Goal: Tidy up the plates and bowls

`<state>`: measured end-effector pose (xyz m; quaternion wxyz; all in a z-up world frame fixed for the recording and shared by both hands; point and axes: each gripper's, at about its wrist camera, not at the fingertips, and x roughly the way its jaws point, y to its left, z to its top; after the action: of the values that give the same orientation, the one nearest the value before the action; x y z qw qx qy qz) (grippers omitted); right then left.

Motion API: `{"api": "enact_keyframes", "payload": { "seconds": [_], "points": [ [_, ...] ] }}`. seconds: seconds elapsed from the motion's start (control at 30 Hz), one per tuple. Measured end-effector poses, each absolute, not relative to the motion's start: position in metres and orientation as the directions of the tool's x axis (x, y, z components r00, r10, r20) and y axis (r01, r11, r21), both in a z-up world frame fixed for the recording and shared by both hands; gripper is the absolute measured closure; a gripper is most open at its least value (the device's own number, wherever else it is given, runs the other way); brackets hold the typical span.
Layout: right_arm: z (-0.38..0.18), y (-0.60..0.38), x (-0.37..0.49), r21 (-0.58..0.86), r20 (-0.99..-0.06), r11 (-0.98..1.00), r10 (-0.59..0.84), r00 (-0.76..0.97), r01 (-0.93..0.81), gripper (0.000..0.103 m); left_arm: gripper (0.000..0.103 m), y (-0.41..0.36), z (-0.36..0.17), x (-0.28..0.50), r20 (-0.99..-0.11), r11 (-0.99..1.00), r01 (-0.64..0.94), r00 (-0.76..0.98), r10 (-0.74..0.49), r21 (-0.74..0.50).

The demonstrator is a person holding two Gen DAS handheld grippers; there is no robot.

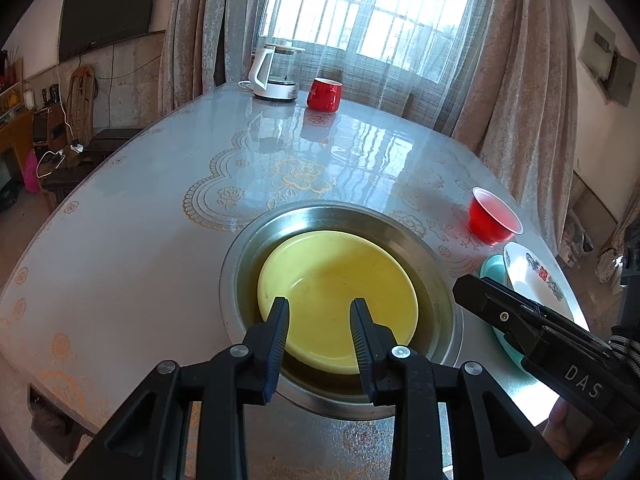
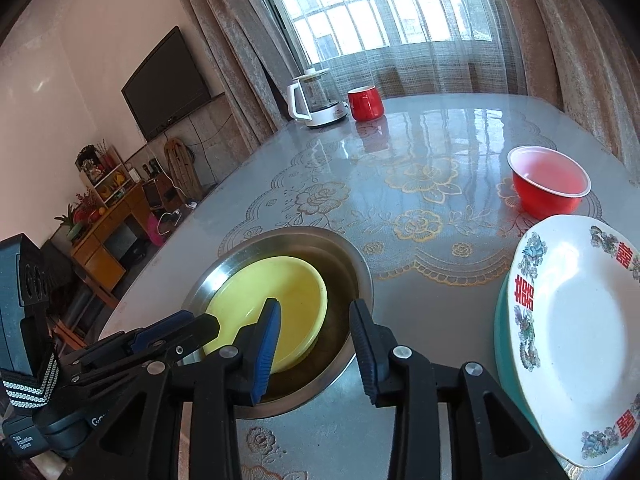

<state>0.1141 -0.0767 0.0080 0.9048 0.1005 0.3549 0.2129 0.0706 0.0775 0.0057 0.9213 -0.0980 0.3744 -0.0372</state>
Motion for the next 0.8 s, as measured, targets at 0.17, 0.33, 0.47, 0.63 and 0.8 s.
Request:
{"api": "enact_keyframes", "payload": {
  "seconds": [0.17, 0.33, 0.47, 0.63, 0.8],
  "points": [
    [0.012, -0.085, 0.107, 0.329, -0.588, 0.894, 0.447, 0.674, -0.305, 0.067, 0.071, 0.069, 0.012, 0.069, -0.677, 0.981, 0.007, 0.722, -0.140, -0.196],
    [0.020, -0.092, 0.097, 0.310, -0.578, 0.898, 0.438, 0.688, -0.312, 0.066, 0.071, 0.056, 0.015, 0.069, -0.674, 0.981, 0.032, 0.722, -0.155, -0.192],
    [0.025, -0.097, 0.093, 0.297, -0.562, 0.899, 0.437, 0.702, -0.322, 0.064, 0.070, 0.048, 0.019, 0.067, -0.669, 0.982, 0.051, 0.725, -0.161, -0.181],
    [0.030, -0.104, 0.090, 0.270, -0.557, 0.912, 0.410, 0.723, -0.309, 0.064, 0.069, 0.041, 0.021, 0.070, -0.679, 0.983, 0.053, 0.716, -0.160, -0.175],
    [0.032, -0.120, 0.089, 0.290, -0.547, 0.916, 0.396, 0.738, -0.277, 0.063, 0.067, 0.036, 0.025, 0.070, -0.679, 0.984, 0.049, 0.718, -0.155, -0.173]
  ]
}}
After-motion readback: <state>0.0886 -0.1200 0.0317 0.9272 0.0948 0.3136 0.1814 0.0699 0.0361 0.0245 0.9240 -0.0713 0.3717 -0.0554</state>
